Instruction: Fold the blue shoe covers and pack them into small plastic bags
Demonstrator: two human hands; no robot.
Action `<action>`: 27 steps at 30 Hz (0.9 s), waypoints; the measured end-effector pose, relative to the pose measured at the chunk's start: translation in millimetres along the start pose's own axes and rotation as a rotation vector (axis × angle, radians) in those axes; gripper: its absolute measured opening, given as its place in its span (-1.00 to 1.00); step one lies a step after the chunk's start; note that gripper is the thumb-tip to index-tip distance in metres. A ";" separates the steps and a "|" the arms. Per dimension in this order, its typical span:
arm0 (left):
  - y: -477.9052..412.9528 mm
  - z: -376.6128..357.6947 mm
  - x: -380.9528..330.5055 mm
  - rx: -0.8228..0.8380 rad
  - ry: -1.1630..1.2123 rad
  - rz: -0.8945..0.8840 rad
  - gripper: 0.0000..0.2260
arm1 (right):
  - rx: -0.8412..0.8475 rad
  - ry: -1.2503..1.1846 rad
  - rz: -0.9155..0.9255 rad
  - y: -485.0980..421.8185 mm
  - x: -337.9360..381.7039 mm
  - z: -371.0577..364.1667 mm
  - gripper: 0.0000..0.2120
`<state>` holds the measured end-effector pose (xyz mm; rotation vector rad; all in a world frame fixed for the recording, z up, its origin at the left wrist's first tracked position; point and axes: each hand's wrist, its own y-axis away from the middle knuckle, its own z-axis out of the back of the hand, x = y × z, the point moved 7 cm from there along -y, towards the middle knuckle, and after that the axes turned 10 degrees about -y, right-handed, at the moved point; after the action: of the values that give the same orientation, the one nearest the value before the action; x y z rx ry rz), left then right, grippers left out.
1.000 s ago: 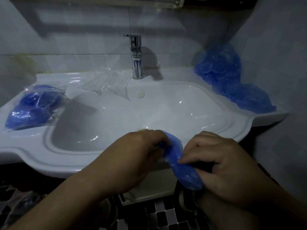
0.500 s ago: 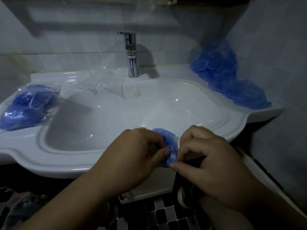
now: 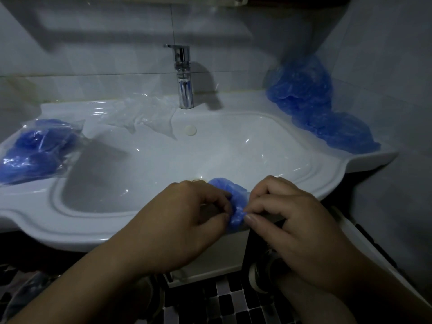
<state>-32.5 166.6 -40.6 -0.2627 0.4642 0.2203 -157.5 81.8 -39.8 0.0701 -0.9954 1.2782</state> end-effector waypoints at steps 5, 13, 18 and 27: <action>-2.4 2.4 2.9 -0.015 0.100 0.069 -0.76 | -0.120 -0.045 -0.107 -4.1 -7.9 -0.1 -0.90; -8.6 -1.3 6.9 -0.141 0.042 0.159 -0.88 | -0.099 0.034 -0.067 -7.9 -3.8 -2.6 -0.91; -9.2 -2.0 5.4 -0.165 -0.020 0.155 -0.90 | 0.018 0.139 -0.058 -7.1 -7.3 -2.1 -0.87; 2.4 0.1 -11.3 -0.036 -0.007 -0.103 -0.83 | 0.061 -0.008 -0.024 -7.1 3.3 -3.1 -0.88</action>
<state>-42.9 167.2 -35.7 -0.3201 0.4384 0.1288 -150.1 83.6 -36.2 0.1338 -0.9601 1.2872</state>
